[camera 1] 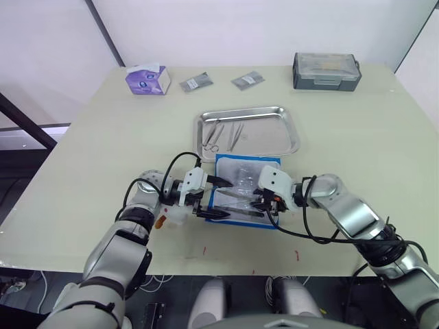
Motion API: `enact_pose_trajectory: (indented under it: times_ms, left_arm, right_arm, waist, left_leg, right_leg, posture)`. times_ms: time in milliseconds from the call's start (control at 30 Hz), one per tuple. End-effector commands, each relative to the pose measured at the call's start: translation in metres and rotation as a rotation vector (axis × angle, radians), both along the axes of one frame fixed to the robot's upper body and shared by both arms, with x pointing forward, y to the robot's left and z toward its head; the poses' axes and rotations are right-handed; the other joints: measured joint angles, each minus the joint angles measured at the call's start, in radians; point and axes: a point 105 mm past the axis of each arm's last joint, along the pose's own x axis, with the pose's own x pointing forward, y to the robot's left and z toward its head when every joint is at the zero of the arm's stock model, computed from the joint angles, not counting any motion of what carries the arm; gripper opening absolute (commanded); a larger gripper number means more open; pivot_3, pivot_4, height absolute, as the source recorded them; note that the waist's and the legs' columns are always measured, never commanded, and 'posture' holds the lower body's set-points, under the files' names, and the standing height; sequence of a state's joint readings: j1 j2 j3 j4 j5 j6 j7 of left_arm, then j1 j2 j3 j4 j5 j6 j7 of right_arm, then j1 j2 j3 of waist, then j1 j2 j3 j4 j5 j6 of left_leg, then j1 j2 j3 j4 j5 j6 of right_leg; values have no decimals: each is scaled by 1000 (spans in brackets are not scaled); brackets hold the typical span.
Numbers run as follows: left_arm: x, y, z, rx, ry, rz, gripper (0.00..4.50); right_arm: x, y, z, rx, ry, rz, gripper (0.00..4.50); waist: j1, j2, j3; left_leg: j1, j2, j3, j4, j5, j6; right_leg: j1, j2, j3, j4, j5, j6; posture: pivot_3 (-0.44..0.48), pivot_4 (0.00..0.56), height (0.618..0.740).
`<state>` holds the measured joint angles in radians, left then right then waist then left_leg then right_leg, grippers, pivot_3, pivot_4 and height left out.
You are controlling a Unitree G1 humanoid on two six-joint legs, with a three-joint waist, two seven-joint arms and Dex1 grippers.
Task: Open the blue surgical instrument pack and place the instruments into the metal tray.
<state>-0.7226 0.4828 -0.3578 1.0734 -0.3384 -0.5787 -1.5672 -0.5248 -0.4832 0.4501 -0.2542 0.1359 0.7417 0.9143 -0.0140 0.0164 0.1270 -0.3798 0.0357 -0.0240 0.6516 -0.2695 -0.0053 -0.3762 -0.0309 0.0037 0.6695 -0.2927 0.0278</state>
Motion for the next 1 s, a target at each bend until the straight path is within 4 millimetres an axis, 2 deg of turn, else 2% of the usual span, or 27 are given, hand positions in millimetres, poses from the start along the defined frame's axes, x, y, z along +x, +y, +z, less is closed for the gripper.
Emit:
enact_pose_trajectory:
  times_ms: [33,133,467,733,1000]
  left_arm:
    - [-37,6,-51,138,203,-80,4500]
    - [-37,6,-52,139,204,-80,4500]
    - [-37,7,-51,140,204,-76,4500]
    - [-37,8,-52,141,206,-75,4500]
    - [-38,8,-53,144,210,-75,4500]
  right_arm:
    - [1,1,16,40,-38,7,1673]
    - [8,-1,17,40,-54,-24,1673]
    - [20,-6,0,-56,-99,-52,1673]
    - [7,-4,-7,-66,-47,0,1673]
    - [9,-5,-8,-85,-60,-7,1673]
  waist:
    - [0,0,0]
    - [0,0,0]
    - [0,0,0]
    - [0,0,0]
    - [0,0,0]
  left_leg:
    - [0,0,0,0,0,0]
    - [0,0,0,0,0,0]
    - [0,0,1,0,0,0]
    - [0,0,0,0,0,0]
    - [0,0,0,0,0,0]
  right_leg:
    - [0,0,0,0,0,0]
    - [0,0,0,0,0,0]
    - [0,0,0,0,0,0]
    - [0,0,0,0,0,0]
    - [0,0,0,0,0,0]
  posture:
    - [0,150,734]
    - [0,150,734]
    - [0,150,734]
    - [0,150,734]
    - [0,150,734]
